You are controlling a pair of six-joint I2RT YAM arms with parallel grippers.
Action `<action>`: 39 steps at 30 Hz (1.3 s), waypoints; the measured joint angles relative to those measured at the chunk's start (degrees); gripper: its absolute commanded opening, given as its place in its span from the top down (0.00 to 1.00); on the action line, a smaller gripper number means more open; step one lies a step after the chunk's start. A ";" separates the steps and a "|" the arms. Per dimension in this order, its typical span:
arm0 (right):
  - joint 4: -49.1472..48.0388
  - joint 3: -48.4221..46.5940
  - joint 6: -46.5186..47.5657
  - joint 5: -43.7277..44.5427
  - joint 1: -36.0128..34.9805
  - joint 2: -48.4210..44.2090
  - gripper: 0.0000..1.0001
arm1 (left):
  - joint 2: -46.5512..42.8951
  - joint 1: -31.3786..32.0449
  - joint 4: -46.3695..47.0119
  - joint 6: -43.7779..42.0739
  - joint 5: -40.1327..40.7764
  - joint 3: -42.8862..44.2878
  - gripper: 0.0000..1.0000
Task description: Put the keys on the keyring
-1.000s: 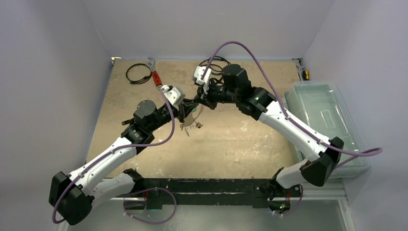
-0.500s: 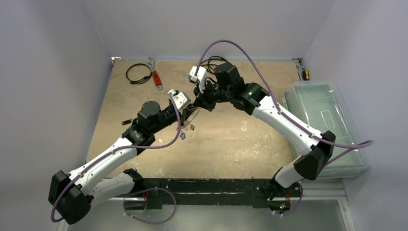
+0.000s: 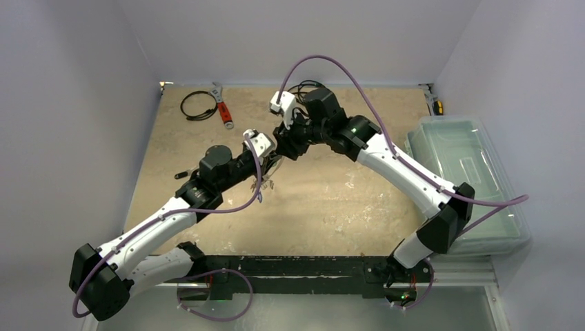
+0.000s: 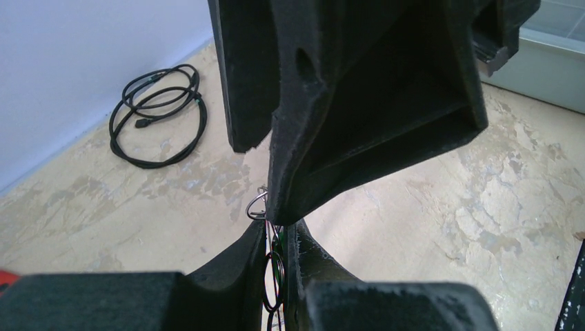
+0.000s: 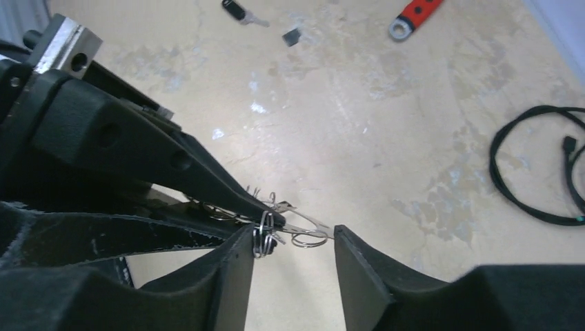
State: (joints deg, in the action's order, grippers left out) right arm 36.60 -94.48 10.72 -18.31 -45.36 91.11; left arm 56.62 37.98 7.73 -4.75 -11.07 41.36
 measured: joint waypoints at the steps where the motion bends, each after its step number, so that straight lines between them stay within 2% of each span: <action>1: -0.94 0.70 -0.63 1.03 0.04 -0.57 0.43 | 0.00 -0.02 0.31 0.04 0.02 0.00 1.00; 6: -10.40 10.38 -3.54 5.44 0.02 -9.11 0.25 | 0.00 0.20 3.28 0.79 -0.39 0.00 1.00; 12: -28.76 28.52 -3.41 2.95 -0.55 -28.17 0.23 | 0.00 0.13 6.62 2.14 -0.33 0.00 1.00; 15: -36.13 32.85 -2.51 0.94 -0.55 -32.41 0.23 | 0.00 0.13 7.56 2.71 -0.70 0.00 1.00; 22: -44.87 38.36 0.48 -1.05 -0.55 -31.45 0.30 | -0.59 0.04 11.02 6.51 -7.06 -0.07 1.00; 28: -44.94 38.62 4.42 -2.23 -0.55 -29.42 0.48 | -1.62 0.04 15.69 9.81 -13.51 -0.17 1.00; 32: -44.92 38.62 5.57 -2.49 -0.57 -29.62 0.58 | -1.62 0.04 16.22 10.29 -14.60 -0.24 1.00; 39: -44.92 38.60 6.01 -4.02 -0.55 -30.01 0.62 | -1.60 0.04 16.28 10.36 -15.02 -0.24 1.00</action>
State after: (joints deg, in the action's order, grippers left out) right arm -8.32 -55.88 16.73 -22.33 -45.91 61.10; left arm 55.02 38.02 24.01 5.61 -26.09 41.12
